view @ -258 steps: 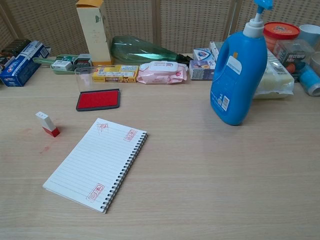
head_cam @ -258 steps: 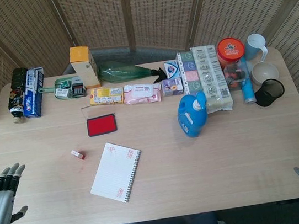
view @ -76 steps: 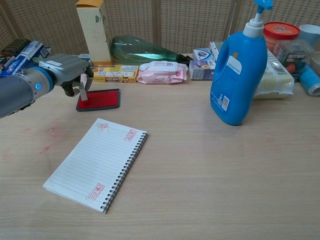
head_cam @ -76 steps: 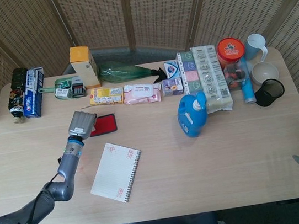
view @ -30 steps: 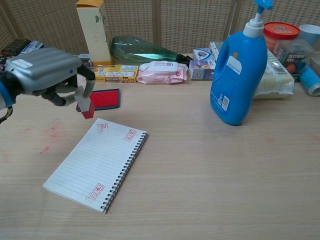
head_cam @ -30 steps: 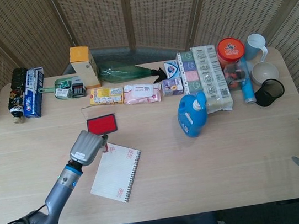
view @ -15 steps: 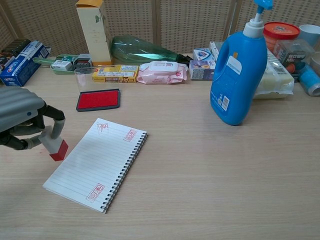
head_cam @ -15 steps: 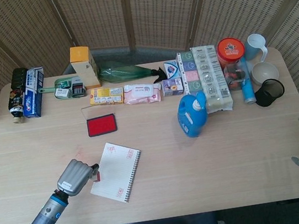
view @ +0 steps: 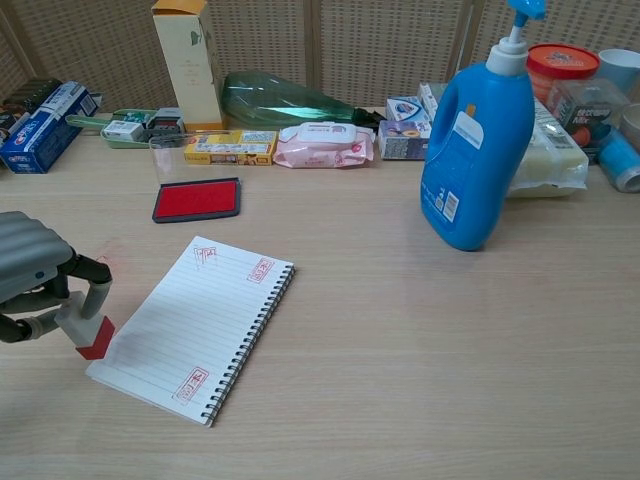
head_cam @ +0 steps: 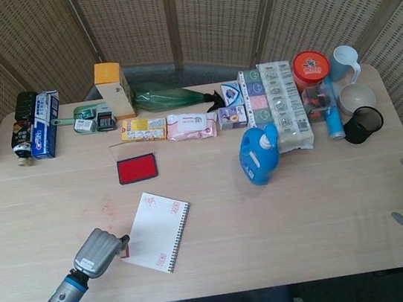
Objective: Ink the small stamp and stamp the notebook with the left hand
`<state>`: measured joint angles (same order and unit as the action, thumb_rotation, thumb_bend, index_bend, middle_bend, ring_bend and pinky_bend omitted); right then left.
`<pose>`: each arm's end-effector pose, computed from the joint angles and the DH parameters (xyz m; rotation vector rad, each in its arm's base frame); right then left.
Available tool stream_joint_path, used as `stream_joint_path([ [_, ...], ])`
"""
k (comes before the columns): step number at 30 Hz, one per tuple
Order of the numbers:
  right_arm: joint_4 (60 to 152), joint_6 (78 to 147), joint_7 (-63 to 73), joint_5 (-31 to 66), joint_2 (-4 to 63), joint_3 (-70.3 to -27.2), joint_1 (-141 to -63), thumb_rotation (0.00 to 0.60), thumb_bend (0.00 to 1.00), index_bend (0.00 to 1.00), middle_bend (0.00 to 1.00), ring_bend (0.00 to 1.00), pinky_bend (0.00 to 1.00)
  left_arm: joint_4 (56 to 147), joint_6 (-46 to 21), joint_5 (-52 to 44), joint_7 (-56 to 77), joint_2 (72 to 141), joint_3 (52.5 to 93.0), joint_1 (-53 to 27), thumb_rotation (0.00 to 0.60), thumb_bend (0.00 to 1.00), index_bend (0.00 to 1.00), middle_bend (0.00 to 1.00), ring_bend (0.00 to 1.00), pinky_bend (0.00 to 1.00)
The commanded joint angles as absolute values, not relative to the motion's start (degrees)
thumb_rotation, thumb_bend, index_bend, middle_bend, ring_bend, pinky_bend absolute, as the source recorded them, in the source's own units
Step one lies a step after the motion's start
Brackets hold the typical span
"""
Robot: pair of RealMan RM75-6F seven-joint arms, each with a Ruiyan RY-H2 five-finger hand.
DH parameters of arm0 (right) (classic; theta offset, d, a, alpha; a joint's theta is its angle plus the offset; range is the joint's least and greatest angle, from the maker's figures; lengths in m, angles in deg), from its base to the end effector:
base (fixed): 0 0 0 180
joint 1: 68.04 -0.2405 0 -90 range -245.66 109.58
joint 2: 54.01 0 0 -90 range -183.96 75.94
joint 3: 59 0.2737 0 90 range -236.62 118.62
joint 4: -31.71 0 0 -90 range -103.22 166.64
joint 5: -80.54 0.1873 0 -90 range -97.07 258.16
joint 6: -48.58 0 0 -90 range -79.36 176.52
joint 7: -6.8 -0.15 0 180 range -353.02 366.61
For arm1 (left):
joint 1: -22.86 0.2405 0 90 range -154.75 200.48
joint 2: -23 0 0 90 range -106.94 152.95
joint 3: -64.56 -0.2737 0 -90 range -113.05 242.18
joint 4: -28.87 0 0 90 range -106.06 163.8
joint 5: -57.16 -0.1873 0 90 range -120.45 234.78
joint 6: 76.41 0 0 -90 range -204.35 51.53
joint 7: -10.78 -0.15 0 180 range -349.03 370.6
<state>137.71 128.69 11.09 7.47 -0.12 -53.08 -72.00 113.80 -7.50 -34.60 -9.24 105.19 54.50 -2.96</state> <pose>-0.3135 -0.1851 0.2292 1.2337 -1.0285 0.7691 -0.2496 0.2271 0.0210 -2.1131 -0.6561 -0.7753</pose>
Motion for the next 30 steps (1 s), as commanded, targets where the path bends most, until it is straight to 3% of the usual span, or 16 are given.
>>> stream_joint_path([
  [1,137.7,128.7,11.0,7.5,-0.2,-53.1,-72.0,0.6,0.07,0.12,0.03,0.0,0.0,113.8,-7.6,-35.1,-9.6,105.3,54.4,-2.7,0.6,0.4,0.59,1.0,1.0,1.0],
  [30,137.7,128.9,9.9,7.1,-0.7,-53.1,-71.7,0.6,0.07,0.12,0.03,0.0,0.0,111.2,-13.3,-34.0,-11.6,109.5,56.0,-2.1,0.6,0.4,0.59,1.0,1.0,1.0],
])
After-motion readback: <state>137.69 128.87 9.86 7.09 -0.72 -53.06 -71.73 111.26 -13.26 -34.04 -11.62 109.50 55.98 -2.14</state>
